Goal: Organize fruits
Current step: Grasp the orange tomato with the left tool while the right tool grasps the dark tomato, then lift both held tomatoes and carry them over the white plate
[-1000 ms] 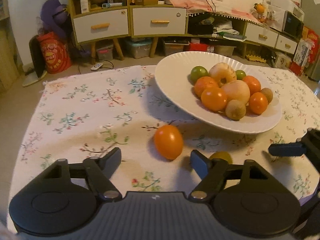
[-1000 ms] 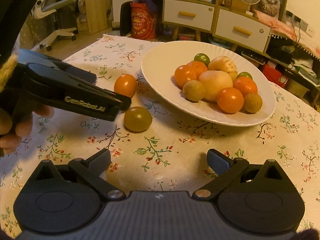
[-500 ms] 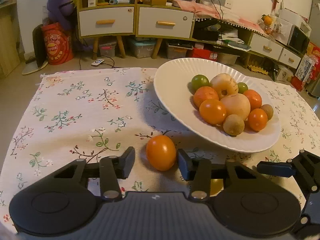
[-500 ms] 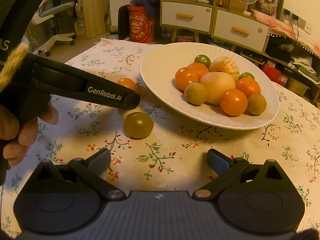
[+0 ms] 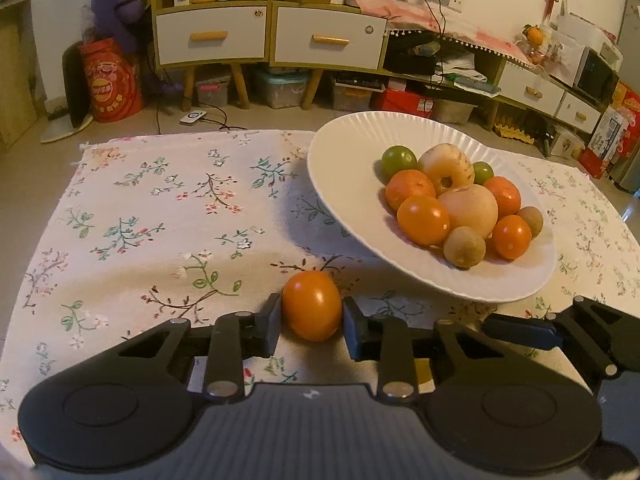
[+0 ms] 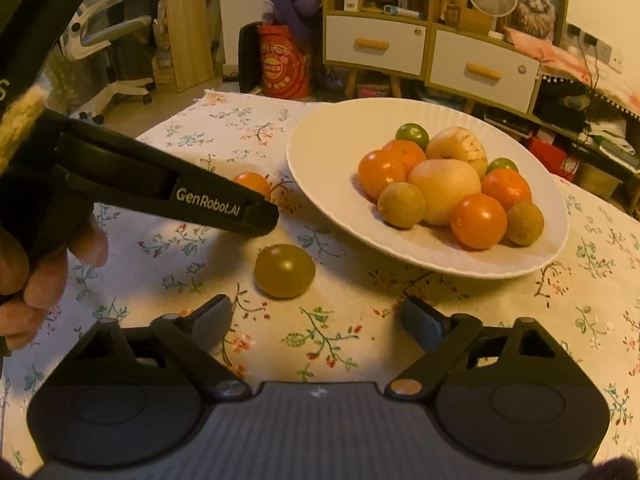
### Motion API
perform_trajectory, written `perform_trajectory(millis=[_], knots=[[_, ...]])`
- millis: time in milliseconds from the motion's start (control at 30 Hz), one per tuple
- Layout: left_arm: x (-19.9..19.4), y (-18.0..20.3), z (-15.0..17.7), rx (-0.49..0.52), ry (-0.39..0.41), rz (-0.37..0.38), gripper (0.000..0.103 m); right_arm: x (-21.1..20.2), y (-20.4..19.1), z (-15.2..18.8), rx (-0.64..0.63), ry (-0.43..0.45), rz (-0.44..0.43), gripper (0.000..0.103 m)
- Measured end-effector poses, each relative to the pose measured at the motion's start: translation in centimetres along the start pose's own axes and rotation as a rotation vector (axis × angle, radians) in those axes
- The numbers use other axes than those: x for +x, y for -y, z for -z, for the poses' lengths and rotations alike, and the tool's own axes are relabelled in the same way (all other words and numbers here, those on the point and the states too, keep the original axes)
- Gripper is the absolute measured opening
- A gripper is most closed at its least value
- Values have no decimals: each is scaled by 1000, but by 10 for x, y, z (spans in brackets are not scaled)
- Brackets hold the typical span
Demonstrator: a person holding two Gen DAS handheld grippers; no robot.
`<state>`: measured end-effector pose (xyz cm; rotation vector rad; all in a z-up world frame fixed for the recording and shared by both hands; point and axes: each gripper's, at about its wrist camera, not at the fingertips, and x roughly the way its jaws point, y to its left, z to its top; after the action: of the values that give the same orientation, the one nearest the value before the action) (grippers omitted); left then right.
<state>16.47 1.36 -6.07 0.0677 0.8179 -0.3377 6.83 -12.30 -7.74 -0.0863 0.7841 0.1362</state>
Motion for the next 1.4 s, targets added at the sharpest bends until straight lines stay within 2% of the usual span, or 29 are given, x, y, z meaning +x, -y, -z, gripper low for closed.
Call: perform_trajectory(millis=[467, 833, 1400], knots=[[-5, -7, 2, -2, -12, -11, 16, 2, -6, -11, -10, 3, -37, 53], [-6, -5, 3, 4, -16, -13, 16, 2, -6, -14, 7, 6, -53, 30], [-6, -7, 1, -2, -13, -14, 16, -2, -6, -15, -4, 10, -74, 29]])
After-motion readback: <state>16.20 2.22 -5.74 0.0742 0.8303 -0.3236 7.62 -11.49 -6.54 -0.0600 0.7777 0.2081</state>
